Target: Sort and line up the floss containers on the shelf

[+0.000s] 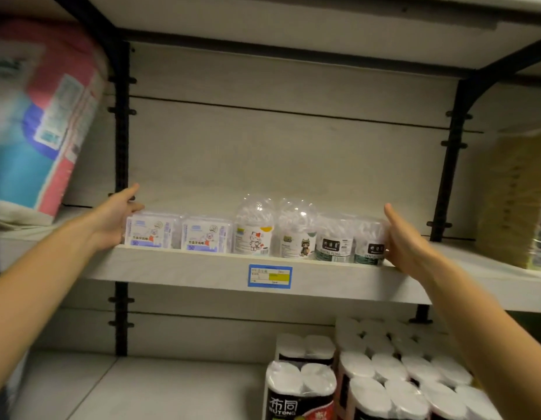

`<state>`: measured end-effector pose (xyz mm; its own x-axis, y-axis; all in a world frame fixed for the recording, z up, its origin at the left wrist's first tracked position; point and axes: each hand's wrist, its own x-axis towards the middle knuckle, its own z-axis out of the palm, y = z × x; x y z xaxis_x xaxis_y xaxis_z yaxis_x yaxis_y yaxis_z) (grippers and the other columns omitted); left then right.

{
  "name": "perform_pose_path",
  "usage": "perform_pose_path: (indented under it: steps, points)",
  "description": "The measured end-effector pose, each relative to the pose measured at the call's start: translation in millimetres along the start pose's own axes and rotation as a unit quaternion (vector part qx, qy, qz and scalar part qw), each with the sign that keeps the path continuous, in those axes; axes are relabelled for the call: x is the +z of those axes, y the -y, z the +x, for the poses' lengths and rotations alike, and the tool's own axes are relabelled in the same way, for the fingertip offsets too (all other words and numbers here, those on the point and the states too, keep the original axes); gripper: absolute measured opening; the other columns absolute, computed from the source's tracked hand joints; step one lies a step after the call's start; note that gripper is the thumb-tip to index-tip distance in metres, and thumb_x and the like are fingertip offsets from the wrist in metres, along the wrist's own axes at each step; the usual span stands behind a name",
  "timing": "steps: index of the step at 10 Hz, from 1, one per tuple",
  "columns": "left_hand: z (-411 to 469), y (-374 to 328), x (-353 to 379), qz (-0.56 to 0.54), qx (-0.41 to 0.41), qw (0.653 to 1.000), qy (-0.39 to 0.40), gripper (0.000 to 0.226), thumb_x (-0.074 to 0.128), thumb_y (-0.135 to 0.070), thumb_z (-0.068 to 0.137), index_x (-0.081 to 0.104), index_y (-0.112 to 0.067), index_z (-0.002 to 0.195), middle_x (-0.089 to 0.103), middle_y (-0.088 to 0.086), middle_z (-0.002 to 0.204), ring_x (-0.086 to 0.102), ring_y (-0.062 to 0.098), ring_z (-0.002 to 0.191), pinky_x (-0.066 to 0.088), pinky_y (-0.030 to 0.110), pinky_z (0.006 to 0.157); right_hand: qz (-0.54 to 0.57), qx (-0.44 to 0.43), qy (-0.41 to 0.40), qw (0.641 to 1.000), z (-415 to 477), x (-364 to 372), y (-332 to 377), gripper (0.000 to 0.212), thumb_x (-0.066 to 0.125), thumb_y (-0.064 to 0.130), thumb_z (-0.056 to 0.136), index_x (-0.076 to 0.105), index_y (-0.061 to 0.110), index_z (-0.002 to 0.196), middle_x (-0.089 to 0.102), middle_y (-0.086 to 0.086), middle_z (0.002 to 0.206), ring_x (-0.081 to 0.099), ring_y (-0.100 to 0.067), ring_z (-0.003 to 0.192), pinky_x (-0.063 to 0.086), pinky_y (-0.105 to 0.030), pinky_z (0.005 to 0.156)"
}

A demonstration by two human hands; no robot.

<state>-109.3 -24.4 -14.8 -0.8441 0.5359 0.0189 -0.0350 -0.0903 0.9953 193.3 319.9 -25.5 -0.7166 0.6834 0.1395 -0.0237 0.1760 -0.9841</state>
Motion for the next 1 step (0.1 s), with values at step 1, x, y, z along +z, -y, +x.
perform_pose_path:
  steps: [1]
  points:
    - [-1.6, 0.4, 2.4, -0.017, 0.019, 0.999, -0.025, 0.075, 0.034, -0.057, 0.09, 0.024, -0.005, 0.145, 0.032, 0.018, 0.149, 0.037, 0.035, 0.133, 0.031, 0.047, 0.107, -0.019, -0.041, -0.059, 0.997, -15.4, 6.9, 5.0, 0.073, 0.019, 0.06, 0.093, 0.023, 0.01, 0.147, 0.025, -0.009, 0.154, 0.022, -0.022, 0.143, 0.011, -0.041, 0.119]
